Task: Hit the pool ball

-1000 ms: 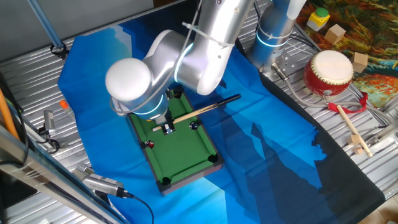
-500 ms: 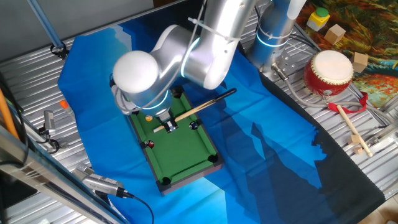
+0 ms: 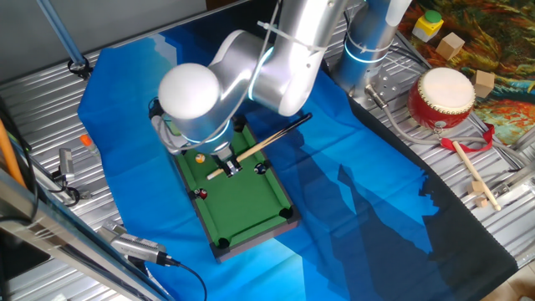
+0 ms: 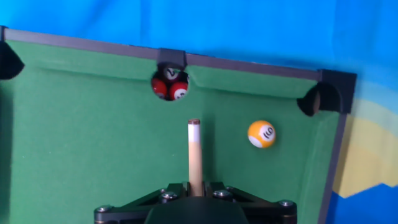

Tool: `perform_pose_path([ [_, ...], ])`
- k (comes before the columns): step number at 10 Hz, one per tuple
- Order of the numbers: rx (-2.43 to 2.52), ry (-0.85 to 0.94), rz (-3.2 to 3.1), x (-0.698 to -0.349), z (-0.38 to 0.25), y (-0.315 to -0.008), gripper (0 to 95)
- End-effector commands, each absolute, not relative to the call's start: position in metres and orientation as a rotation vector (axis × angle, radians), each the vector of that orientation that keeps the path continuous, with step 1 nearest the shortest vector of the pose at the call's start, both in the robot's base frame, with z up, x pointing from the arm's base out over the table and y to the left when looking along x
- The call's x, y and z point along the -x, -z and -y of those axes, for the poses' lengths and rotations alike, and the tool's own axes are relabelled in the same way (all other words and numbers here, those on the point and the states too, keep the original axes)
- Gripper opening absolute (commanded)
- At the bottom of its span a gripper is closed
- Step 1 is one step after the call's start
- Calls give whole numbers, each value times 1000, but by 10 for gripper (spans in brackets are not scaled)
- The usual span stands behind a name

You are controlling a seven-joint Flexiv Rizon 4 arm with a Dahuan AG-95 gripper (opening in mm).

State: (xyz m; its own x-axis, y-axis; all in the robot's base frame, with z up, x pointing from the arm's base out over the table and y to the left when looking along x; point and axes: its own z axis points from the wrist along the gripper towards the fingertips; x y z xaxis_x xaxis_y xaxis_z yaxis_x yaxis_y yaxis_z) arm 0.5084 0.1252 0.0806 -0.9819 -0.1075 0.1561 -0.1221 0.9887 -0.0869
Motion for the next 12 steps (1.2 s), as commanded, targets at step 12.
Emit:
perform_pose_path([
  [12,66,-12,2992,-506,-124,-82,0],
])
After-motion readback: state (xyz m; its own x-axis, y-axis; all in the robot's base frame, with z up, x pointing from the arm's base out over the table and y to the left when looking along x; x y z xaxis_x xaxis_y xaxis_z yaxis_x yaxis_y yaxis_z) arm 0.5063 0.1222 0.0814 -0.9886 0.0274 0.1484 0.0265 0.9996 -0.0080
